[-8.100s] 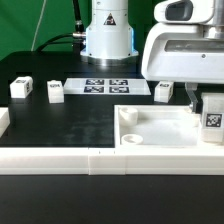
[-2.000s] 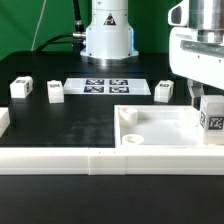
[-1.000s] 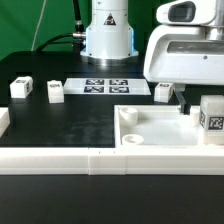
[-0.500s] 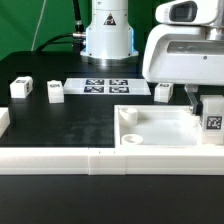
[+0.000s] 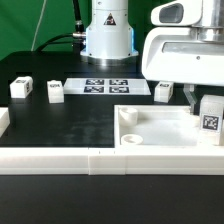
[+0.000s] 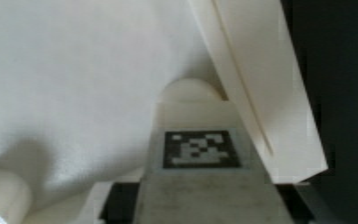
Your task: Assemble one leg
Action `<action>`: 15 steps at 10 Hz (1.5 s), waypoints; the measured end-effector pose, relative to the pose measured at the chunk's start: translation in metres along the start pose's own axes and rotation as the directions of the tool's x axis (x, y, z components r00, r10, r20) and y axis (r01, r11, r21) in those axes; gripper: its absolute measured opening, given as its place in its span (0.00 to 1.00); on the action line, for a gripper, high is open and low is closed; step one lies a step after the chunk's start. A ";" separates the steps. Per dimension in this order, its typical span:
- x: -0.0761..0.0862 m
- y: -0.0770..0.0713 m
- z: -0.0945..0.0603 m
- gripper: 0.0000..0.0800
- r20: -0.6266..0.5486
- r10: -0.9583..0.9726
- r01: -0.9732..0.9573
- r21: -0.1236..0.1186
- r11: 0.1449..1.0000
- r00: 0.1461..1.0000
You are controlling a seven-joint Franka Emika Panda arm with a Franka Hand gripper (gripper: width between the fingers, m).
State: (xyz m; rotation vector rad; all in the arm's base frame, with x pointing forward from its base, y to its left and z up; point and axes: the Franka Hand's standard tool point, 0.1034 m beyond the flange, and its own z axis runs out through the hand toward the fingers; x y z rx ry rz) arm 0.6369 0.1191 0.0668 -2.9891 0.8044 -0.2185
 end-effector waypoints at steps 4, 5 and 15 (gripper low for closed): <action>-0.001 0.002 0.000 0.37 0.008 0.502 -0.503 0.010 0.864 0.865; -0.001 0.002 0.000 0.37 0.016 0.591 -0.592 0.009 0.806 0.806; -0.004 -0.002 0.001 0.37 0.053 0.938 -0.939 -0.013 0.344 0.343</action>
Offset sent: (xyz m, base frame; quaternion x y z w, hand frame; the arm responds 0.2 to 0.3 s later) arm -0.0093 -0.0068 0.0019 -0.0120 -0.0007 0.3414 0.9399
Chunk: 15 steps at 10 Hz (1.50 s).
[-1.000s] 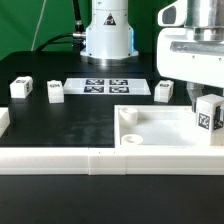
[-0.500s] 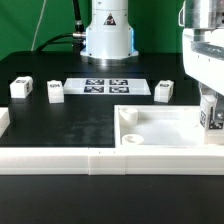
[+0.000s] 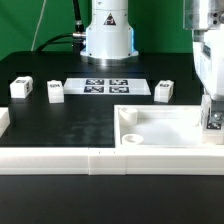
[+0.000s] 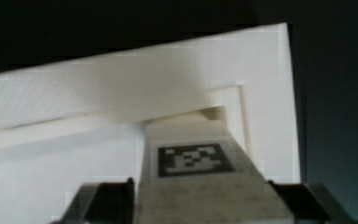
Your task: Assemble one leg
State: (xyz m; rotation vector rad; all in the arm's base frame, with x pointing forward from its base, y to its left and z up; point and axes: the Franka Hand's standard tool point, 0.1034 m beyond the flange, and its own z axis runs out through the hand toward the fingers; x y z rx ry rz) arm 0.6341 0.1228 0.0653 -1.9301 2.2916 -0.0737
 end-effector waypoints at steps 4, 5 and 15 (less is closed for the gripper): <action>0.001 0.000 0.000 0.79 0.000 -0.112 0.112 -0.003 0.994 0.994; 0.003 -0.001 0.000 0.81 0.002 -0.169 0.169 -0.009 0.986 0.986; 0.000 -0.006 -0.004 0.81 0.002 -0.960 0.958 -0.058 0.279 0.280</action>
Offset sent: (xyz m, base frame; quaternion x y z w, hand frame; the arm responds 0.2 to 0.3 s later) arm 0.0020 0.0022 0.0021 0.0009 -0.0146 -0.0856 0.9962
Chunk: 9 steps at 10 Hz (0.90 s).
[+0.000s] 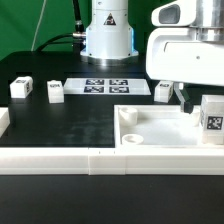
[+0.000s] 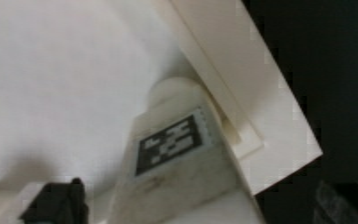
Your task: Assemble one leg
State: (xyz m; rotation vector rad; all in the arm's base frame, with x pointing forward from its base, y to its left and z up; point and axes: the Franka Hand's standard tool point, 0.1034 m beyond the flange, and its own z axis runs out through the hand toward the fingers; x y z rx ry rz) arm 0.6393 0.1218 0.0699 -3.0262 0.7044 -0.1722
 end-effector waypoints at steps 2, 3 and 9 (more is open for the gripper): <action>0.001 0.001 0.000 0.81 -0.003 -0.147 0.147 -0.010 0.989 0.989; 0.003 0.003 0.000 0.81 -0.007 -0.228 0.228 -0.012 0.974 0.974; 0.005 0.005 0.000 0.36 -0.010 -0.200 0.200 -0.011 0.980 0.980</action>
Offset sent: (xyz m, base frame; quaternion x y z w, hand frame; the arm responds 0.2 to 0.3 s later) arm -0.0015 -0.0043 0.0011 0.0378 -0.0007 -0.1050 0.9937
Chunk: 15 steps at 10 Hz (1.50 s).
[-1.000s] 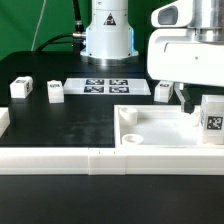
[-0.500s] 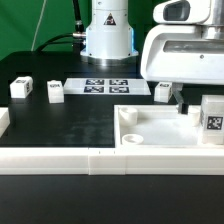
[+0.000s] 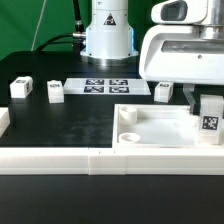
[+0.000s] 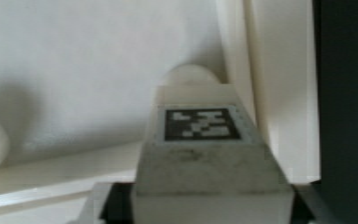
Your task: Assemble one leg
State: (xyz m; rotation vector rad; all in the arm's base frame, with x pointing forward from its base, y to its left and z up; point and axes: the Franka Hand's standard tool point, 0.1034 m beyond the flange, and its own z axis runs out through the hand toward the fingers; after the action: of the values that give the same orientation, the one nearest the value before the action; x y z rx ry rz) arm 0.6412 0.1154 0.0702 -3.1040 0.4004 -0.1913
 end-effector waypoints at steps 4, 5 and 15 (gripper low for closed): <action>0.001 0.013 0.001 0.36 -0.040 0.322 -0.322 0.005 0.947 0.946; 0.001 0.018 0.001 0.36 -0.054 0.389 -0.390 -0.004 0.921 0.920; 0.001 0.037 0.001 0.78 -0.093 0.593 -0.597 -0.018 0.802 0.800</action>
Offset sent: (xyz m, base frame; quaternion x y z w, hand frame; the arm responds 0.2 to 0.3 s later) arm -0.0139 -0.0032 -0.0025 0.0042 0.0428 0.3226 0.9456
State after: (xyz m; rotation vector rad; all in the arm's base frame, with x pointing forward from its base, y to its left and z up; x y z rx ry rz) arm 0.6327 0.0791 0.0687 -2.8275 1.3664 -0.2997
